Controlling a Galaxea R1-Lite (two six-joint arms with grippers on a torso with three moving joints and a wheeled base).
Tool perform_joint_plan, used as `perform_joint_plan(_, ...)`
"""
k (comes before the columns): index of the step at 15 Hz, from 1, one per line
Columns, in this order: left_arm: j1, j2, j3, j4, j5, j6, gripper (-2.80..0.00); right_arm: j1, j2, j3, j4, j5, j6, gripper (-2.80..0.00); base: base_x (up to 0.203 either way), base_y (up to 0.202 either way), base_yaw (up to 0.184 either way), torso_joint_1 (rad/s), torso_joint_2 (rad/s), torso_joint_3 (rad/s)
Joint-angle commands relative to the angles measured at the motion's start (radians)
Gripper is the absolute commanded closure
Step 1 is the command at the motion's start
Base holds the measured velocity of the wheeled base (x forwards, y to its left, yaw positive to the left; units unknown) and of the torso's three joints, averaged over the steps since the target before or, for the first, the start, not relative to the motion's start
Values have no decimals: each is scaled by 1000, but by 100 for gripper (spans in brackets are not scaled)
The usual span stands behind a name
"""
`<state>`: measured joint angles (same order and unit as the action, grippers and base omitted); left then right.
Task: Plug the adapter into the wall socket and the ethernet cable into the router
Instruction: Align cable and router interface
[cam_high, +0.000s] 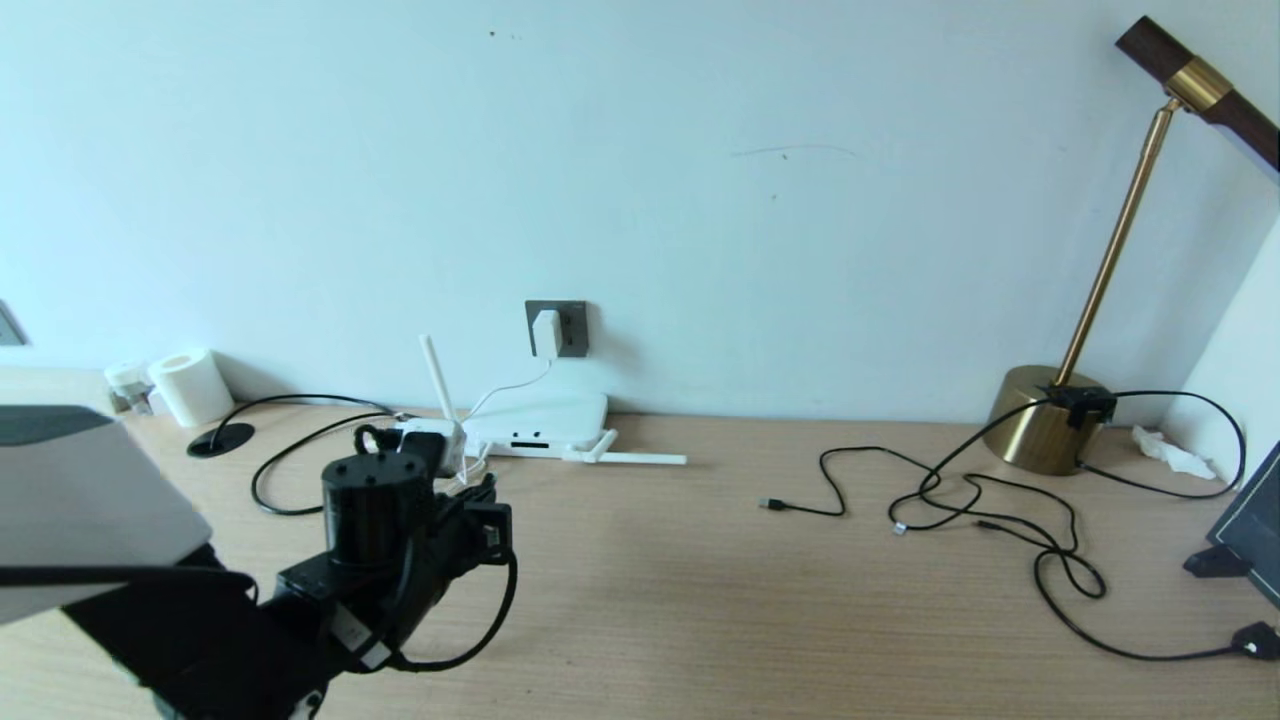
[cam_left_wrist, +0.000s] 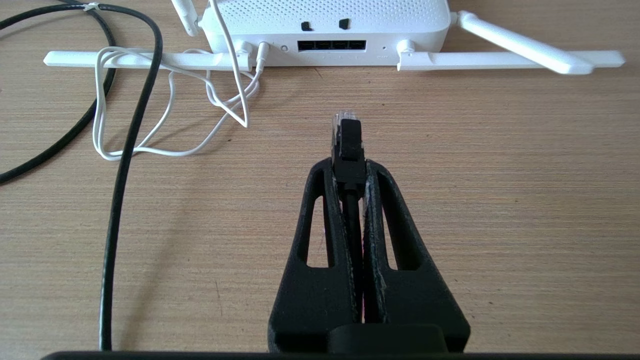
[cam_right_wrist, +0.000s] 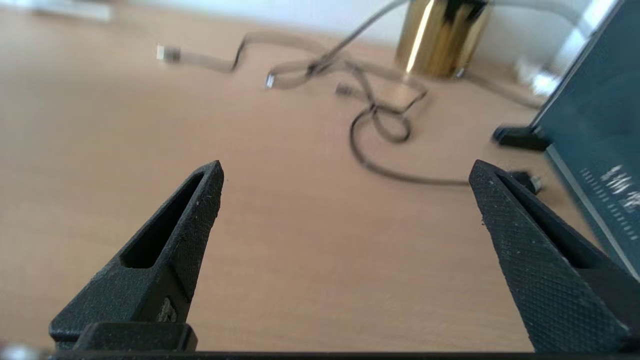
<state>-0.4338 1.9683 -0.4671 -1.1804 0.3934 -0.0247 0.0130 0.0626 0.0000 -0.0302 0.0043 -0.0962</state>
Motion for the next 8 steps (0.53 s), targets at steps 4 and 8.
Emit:
perform_joint_plan(4,19,101,-59,-10,39,-1,0,-7,-63,11,-4,-21,122,-280,0,0,0,0,0,0)
perform_joint_plan(8,16,153,-126,-14,73,-27,0,-7,-63,11,-4,-21,122,-280,0,0,0,0,0,0)
